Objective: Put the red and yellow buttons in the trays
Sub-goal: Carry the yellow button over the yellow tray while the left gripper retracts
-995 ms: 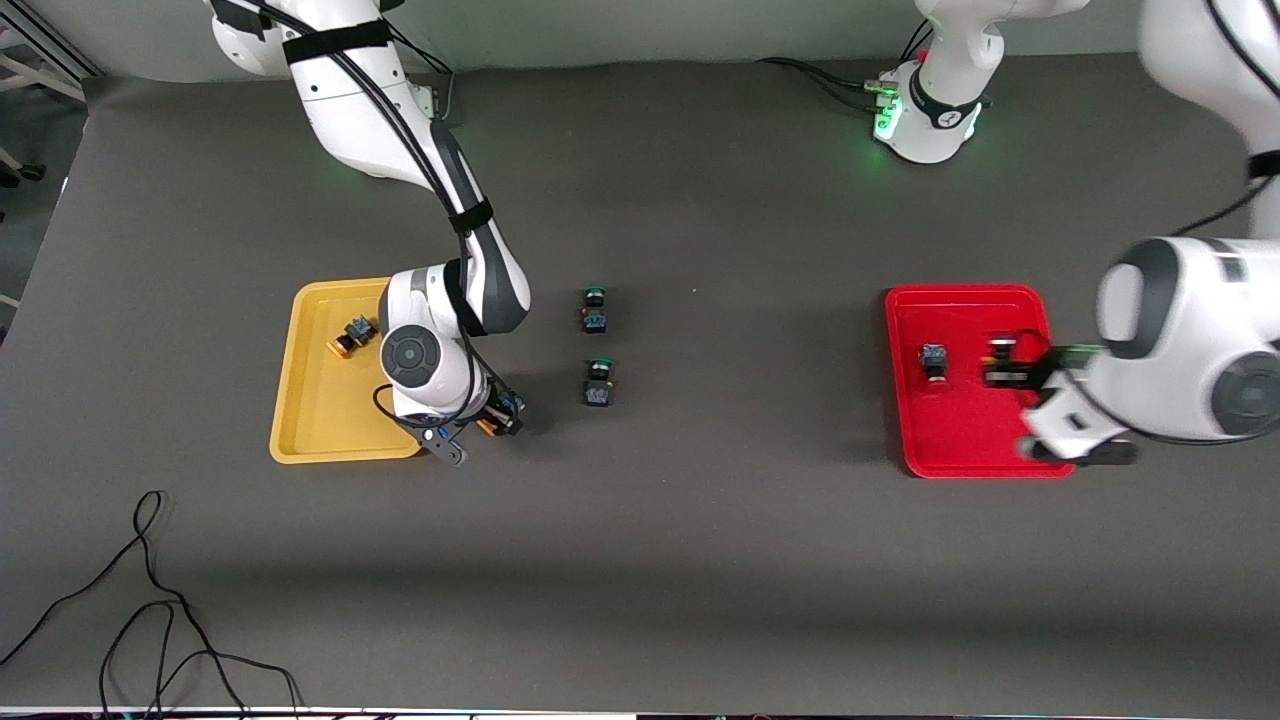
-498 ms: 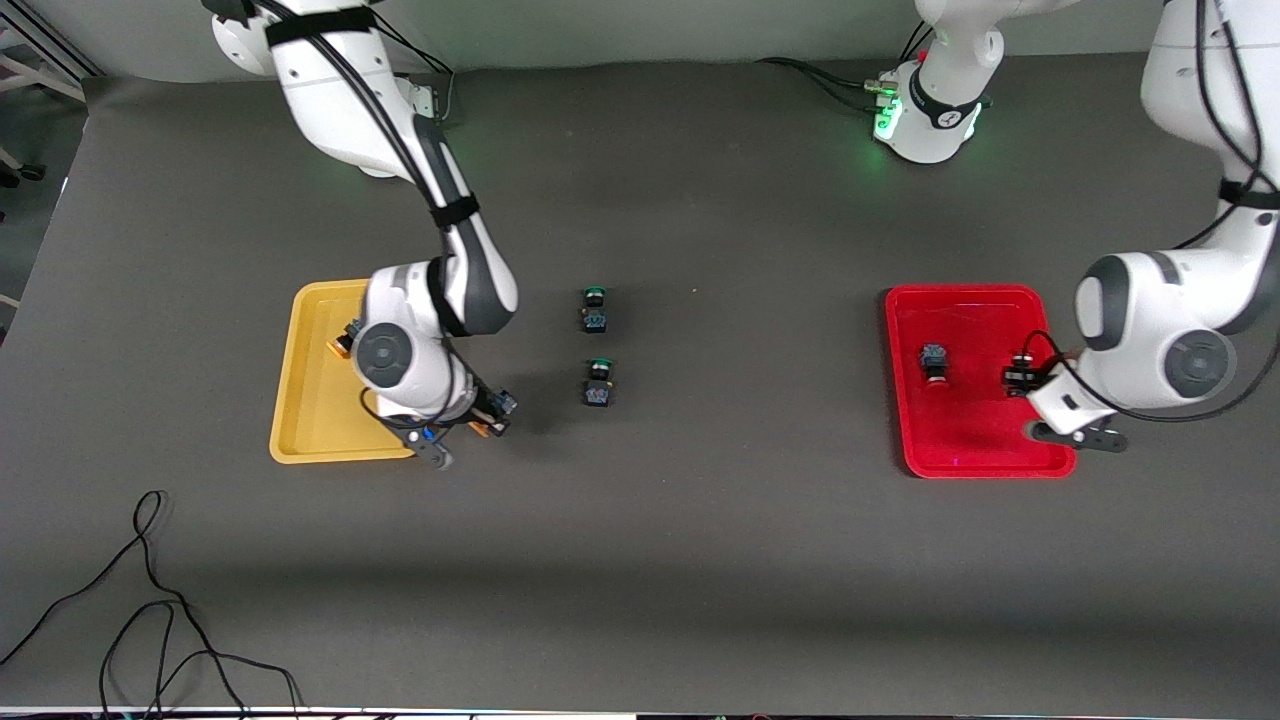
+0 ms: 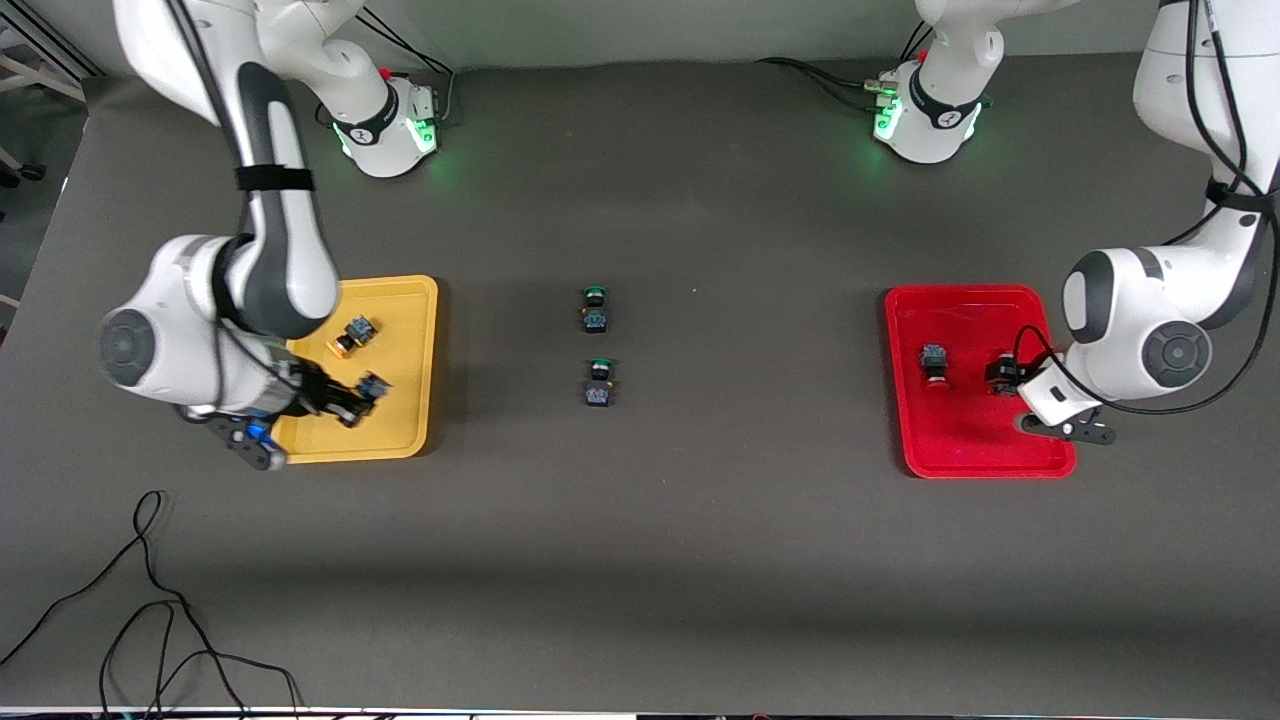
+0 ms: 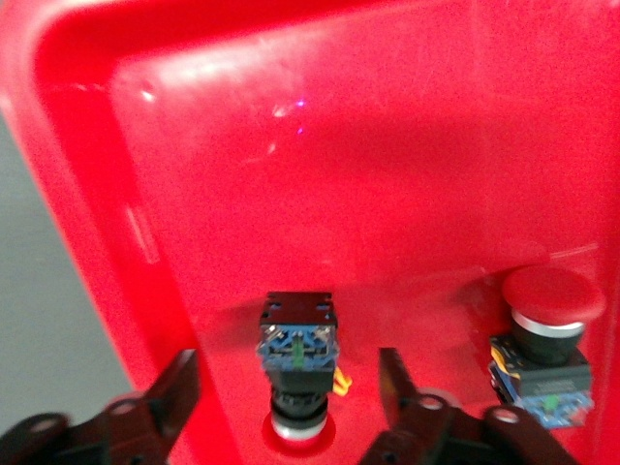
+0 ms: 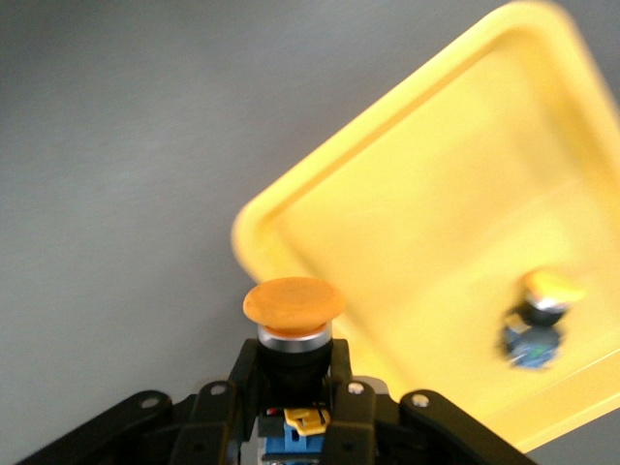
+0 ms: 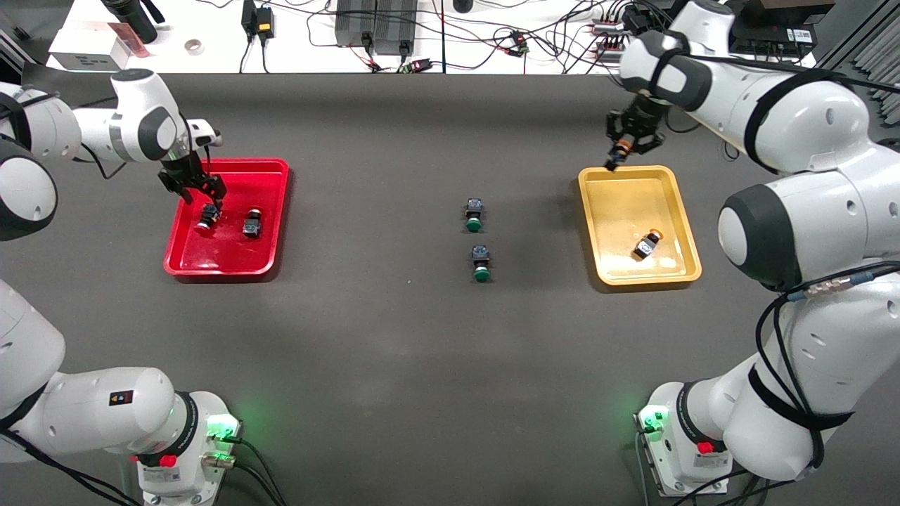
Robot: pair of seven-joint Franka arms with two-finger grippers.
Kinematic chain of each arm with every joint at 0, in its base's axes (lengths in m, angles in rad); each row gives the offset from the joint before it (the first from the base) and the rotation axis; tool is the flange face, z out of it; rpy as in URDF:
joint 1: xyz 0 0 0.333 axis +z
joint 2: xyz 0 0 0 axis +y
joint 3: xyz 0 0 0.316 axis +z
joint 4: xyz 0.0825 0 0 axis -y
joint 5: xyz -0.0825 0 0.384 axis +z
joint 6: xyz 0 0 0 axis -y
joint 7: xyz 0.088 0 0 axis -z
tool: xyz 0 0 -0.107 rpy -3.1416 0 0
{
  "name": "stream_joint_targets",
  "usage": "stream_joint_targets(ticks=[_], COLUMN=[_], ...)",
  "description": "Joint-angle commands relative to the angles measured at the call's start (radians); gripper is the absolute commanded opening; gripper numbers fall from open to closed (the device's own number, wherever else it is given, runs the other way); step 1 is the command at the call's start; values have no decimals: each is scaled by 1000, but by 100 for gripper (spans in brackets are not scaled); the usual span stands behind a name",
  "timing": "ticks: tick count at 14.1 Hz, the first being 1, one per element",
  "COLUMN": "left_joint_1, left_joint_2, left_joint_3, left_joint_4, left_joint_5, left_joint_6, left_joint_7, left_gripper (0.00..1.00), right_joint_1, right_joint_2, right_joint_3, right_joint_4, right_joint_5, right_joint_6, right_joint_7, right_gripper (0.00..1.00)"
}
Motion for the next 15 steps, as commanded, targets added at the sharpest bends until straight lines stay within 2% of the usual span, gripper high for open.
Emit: stream_joint_targets(ticks=[1, 3, 5, 7, 9, 12, 15], left_joint_1=[-2, -6, -5, -11, -12, -34, -41], left_joint_2=[-44, -92, -171, -259, -313, -330, -359], left_joint_3=[-1, -4, -7, -12, -12, -20, -44], left_joint_4=[129, 186, 197, 198, 238, 353, 387], left_joint_5=[15, 4, 1, -2, -57, -74, -100], left_joint_6=[-198, -289, -361, -434, -507, -654, -702], left_joint_7=[11, 9, 9, 9, 11, 0, -50], left_gripper=[100, 100, 100, 100, 100, 100, 100], right_joint_1=[6, -6, -9, -9, -8, -8, -8], right_joint_2=[12, 45, 90, 119, 130, 133, 154], right_joint_3=[-18, -15, -15, -17, -15, -9, -9], right_joint_4=[-116, -151, -157, -159, -159, -159, -157], right_joint_5=[31, 83, 161, 201, 201, 203, 206], right_joint_6=[129, 196, 200, 213, 224, 230, 246], right_joint_7=[-144, -213, -293, -324, -326, -326, -324], right_gripper=[18, 18, 18, 18, 22, 22, 29])
